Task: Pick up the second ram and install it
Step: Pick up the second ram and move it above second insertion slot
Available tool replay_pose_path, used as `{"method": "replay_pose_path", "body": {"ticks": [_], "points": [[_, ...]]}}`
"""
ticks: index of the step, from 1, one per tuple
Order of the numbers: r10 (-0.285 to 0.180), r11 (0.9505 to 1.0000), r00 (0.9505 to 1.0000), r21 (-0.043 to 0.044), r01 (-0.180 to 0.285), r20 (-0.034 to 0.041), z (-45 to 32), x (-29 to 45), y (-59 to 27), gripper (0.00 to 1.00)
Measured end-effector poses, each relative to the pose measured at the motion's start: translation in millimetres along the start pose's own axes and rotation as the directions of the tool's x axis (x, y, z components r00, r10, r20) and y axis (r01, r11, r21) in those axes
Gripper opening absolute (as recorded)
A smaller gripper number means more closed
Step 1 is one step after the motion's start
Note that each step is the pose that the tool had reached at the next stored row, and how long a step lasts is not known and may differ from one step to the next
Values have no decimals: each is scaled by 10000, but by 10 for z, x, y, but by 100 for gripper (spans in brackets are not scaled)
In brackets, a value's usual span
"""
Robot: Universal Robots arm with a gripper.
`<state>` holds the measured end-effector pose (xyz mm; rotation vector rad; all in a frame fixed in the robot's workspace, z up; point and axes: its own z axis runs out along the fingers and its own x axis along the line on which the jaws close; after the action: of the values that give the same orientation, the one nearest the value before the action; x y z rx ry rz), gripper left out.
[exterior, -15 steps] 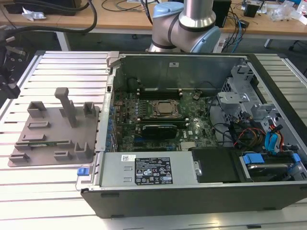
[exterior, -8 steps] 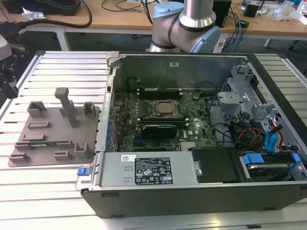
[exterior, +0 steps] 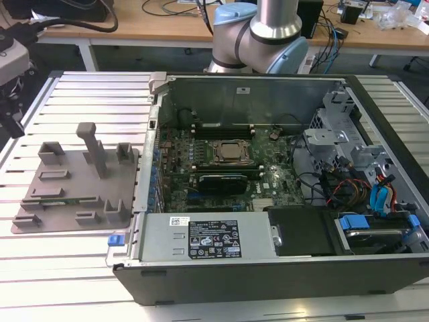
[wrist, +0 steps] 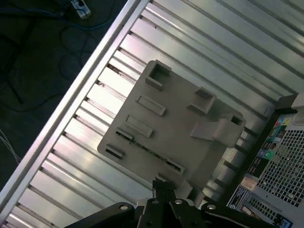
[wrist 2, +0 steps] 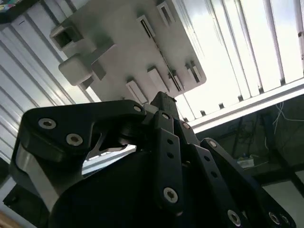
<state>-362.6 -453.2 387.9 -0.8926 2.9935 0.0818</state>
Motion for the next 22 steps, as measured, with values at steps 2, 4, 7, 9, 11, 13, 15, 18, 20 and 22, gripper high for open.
{"method": "replay_pose_path", "body": {"ticks": [2, 4, 7, 9, 11, 13, 15, 18, 20, 22], "points": [[-614, 9981, 9981, -21, 614, -28, 0, 0, 0, 10], [-1046, 9945, 9945, -35, 1046, -46, 0, 0, 0, 10], [-1622, 9867, 9867, -56, 1622, -70, 0, 0, 0, 10], [-1913, 9815, 9815, -68, 1912, -81, 0, 0, 0, 10], [-2352, 9719, 9719, -86, 2351, -98, 0, 0, 0, 10], [-2741, 9617, 9616, -103, 2740, -113, 0, 0, 0, 10], [-3138, 9494, 9494, -121, 3137, -127, 0, 0, 0, 10], [-3764, 9264, 9264, -151, 3761, -148, 0, 0, 0, 10], [-4104, 9119, 9118, -168, 4101, -159, 0, 0, 0, 10], [-4541, 8909, 8908, -191, 4538, -173, 0, 0, 0, 10]]}}
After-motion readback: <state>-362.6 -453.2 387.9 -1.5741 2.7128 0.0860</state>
